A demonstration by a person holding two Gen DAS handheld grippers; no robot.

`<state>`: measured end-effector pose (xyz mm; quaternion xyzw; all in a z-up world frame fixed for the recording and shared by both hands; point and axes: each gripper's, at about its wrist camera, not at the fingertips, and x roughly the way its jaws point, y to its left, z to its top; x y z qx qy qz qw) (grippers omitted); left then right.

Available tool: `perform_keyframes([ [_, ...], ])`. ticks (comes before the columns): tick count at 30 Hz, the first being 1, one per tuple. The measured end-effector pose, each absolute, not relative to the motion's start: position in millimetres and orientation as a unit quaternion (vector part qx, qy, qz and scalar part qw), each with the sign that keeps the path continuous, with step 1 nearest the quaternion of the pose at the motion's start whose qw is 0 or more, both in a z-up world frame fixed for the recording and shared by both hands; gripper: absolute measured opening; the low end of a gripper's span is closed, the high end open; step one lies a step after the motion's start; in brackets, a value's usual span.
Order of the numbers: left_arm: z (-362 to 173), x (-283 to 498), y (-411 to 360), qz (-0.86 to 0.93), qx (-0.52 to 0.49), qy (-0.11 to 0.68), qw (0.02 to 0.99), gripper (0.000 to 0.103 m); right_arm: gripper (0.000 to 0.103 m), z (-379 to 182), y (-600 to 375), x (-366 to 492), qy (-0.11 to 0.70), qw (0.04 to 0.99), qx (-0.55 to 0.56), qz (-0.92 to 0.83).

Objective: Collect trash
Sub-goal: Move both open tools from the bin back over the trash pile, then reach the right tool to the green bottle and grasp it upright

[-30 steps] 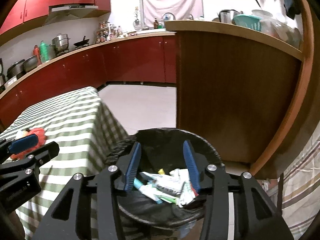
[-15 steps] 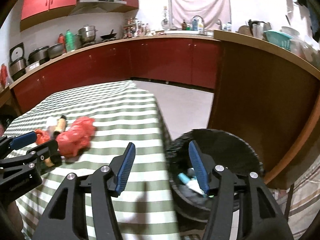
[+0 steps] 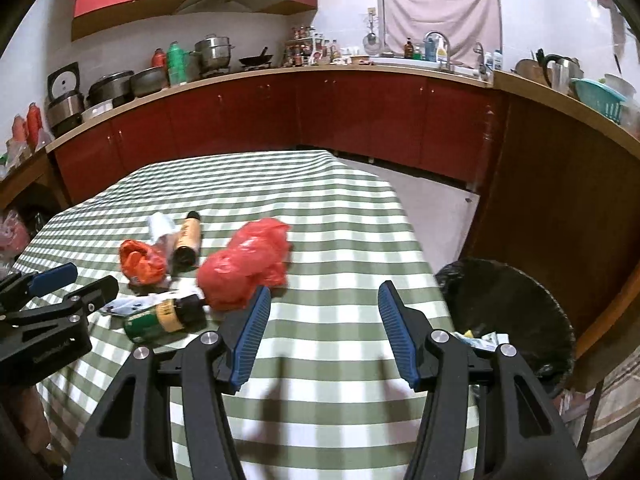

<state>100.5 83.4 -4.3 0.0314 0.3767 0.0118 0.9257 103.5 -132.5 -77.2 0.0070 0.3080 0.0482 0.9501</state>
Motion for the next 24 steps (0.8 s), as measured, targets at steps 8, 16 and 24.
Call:
perform_keyframes([
  [8,-11.9,97.3,95.5,0.000,0.032,0.383,0.923,0.071,0.056,-81.8,-109.0,102.0,0.318,0.946,-0.005,0.065],
  [16,-22.5,101.7,94.2,-0.011,0.043,0.392,0.919,0.071,0.057,-81.1,-99.3,102.4,0.320,0.945,-0.010,0.069],
  [24,-28.9,100.6,91.2,-0.015,0.051,0.395,0.917,0.071,0.057,-82.2,-98.7,102.0,0.321,0.945,-0.008,0.068],
])
